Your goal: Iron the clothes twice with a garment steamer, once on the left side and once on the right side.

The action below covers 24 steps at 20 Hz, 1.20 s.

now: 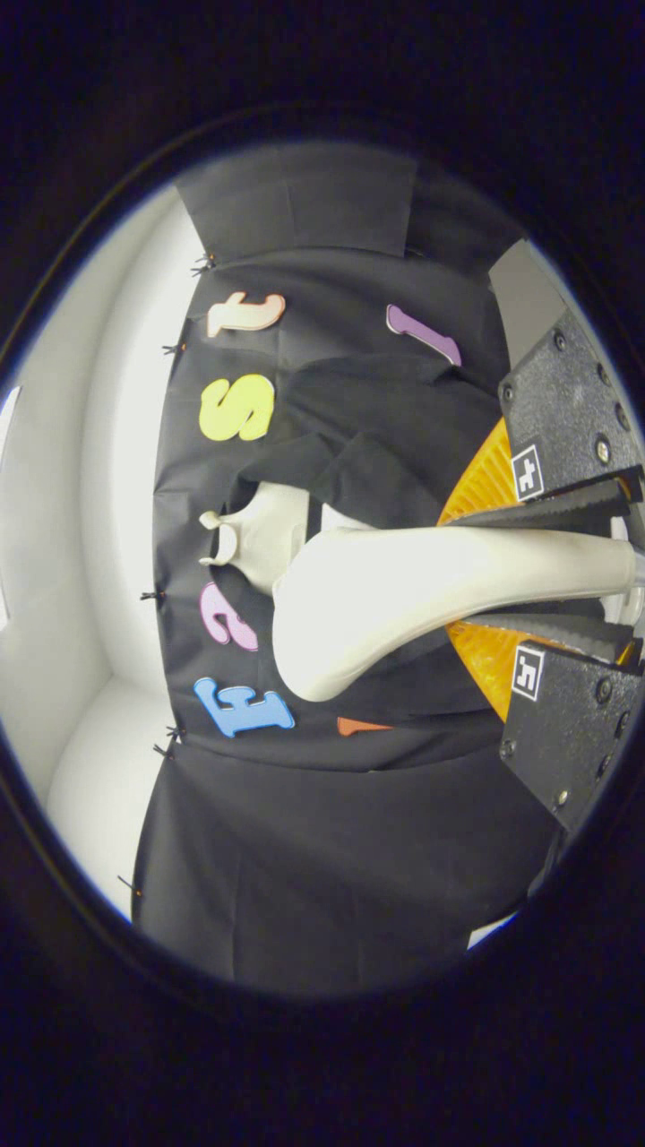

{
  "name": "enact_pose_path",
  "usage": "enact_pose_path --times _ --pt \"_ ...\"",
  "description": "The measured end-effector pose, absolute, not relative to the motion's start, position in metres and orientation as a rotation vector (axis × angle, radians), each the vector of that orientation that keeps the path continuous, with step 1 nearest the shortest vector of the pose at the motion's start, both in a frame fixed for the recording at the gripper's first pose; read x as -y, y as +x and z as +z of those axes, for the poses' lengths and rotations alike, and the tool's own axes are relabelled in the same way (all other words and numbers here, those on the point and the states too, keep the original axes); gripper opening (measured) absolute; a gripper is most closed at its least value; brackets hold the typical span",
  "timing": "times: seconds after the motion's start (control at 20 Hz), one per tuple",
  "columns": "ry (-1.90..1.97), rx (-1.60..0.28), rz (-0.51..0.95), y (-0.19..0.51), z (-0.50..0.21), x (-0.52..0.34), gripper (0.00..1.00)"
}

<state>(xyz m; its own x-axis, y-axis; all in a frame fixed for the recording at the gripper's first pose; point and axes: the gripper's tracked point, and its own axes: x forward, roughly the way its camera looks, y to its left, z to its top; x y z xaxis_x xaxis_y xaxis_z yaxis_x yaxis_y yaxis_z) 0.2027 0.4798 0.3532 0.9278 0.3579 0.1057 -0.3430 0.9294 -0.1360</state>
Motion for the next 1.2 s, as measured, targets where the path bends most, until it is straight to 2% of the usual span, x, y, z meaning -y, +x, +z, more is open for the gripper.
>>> enact_pose_path --times 0.2,0.4,0.7,1.2 --pt "-0.170 0.168 0.314 0.211 0.385 -0.520 0.45" --pt "-0.238 0.155 0.249 0.222 0.388 -0.547 0.45" --pt "-0.324 0.100 0.173 0.245 0.368 -0.572 0.45" --pt "-0.323 0.030 0.161 0.254 0.324 -0.566 0.45"
